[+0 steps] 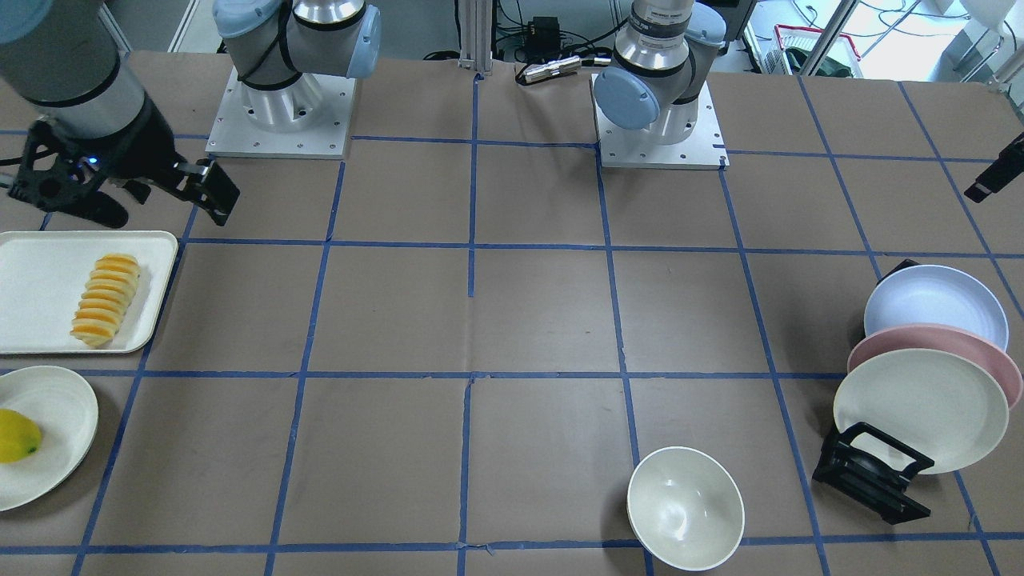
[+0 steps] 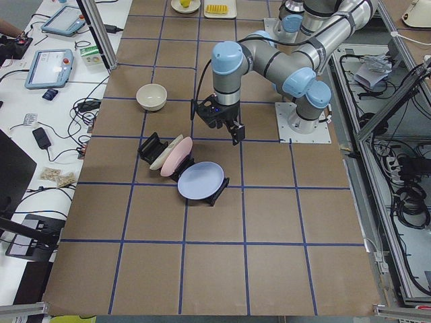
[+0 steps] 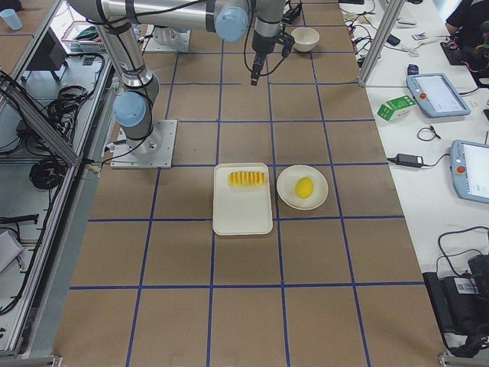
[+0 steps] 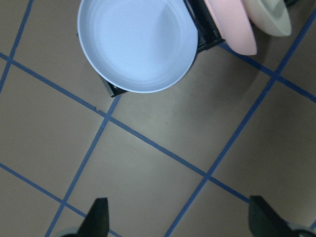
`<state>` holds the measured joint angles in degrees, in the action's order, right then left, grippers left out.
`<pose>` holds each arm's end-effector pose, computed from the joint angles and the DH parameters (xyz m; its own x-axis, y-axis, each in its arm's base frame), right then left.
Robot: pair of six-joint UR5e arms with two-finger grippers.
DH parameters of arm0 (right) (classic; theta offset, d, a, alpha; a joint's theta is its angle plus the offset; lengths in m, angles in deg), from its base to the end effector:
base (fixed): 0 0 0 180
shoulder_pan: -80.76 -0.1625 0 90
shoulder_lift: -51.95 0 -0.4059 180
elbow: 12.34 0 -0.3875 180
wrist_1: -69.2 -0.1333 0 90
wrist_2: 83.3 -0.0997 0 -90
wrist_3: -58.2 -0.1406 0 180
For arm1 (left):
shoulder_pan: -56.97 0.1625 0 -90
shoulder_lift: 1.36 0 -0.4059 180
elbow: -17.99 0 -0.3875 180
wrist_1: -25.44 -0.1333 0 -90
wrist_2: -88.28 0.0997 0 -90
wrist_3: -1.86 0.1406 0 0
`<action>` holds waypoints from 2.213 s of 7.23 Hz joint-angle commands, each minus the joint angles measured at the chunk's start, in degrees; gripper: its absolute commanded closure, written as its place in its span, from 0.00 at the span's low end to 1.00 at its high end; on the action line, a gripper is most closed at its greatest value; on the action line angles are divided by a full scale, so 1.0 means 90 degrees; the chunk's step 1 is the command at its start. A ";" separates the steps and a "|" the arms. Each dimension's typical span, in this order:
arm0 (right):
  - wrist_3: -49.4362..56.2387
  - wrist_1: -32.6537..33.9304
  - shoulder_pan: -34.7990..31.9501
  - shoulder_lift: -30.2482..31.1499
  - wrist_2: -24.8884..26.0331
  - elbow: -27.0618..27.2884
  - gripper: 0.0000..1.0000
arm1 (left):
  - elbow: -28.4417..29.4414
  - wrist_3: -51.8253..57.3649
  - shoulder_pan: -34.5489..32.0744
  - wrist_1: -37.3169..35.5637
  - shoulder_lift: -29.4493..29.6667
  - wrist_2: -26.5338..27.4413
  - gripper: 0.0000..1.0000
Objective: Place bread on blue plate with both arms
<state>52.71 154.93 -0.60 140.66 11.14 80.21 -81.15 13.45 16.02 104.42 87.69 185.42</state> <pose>0.0497 -0.4877 0.3895 -0.9686 0.2320 0.0898 0.2425 0.9610 0.1331 0.2891 -0.4042 0.3787 -0.7841 -0.6066 -0.1315 -0.6093 0.7926 -0.0234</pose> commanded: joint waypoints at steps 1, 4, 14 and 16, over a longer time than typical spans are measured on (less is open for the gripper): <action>0.1211 0.0432 0.1018 -0.0110 0.0082 0.0281 0.00 | -0.0496 0.0040 0.0215 -0.1511 0.0513 -0.0273 0.00; 0.2852 0.2080 0.2181 -0.0188 0.0024 0.1470 0.00 | -0.0655 0.0118 0.0331 -0.2115 0.1148 -0.0315 0.02; 0.3726 0.4537 0.3346 -0.1593 -0.0306 0.2812 0.00 | -0.0596 0.1046 0.0752 -0.3464 0.2224 -0.0569 0.25; 0.3706 0.4547 0.3346 -0.1819 -0.0621 0.2764 0.00 | -0.0596 0.1056 0.0752 -0.3280 0.2225 -0.0608 0.48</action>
<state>86.19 195.81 29.52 125.26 6.77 105.22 -86.56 22.93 22.78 73.69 107.64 180.18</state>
